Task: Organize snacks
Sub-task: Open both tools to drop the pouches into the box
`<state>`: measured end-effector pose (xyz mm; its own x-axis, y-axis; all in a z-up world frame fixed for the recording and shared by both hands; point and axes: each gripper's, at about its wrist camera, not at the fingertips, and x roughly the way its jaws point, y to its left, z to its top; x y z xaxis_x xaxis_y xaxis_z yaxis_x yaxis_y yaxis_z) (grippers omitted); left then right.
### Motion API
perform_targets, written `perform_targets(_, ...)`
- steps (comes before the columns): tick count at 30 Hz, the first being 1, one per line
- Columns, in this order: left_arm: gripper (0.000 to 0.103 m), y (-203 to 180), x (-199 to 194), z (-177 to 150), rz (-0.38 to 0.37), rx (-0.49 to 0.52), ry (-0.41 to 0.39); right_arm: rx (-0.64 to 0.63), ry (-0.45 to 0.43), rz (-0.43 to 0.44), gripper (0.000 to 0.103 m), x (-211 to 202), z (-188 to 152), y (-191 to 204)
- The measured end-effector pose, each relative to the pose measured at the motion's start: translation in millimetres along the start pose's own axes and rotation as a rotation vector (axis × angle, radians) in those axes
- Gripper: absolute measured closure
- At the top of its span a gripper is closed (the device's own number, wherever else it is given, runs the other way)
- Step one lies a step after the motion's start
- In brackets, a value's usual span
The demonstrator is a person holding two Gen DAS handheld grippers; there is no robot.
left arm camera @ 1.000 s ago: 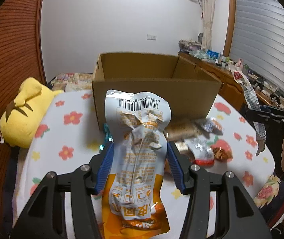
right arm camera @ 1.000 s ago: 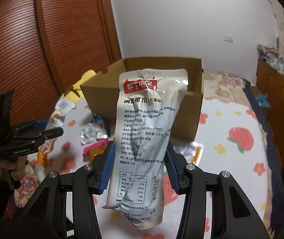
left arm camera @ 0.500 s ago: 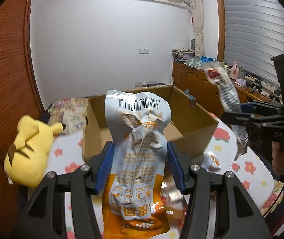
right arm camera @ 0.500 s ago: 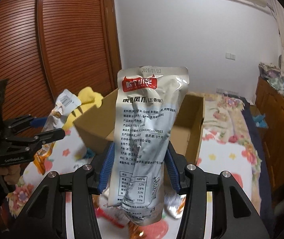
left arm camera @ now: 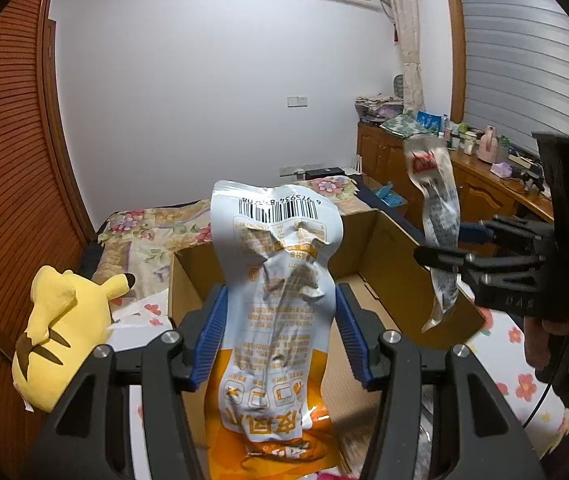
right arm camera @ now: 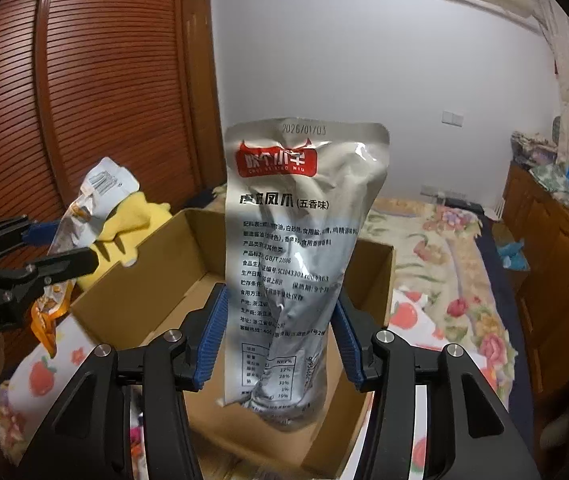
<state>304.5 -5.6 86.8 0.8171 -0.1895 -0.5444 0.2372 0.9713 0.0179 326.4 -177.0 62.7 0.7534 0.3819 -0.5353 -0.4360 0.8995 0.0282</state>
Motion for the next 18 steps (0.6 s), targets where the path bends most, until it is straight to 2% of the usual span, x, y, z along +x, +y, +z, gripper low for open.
perform_targets(4,0.049,3.9,22.7,3.7,0.011,0.001,0.022,-0.029,0.062,-0.004,0.052,24.5,-10.3,1.6)
perform_targets(11,0.049,6.9,58.1,-8.6,0.009,-0.008,0.075,-0.093,0.175,0.003,0.052,51.6,-37.1,16.5)
perform_targets(18,0.048,0.4,77.0,-21.8,-0.006,-0.009,0.128,-0.109,0.217,0.018,0.047,57.4,-47.4,19.7)
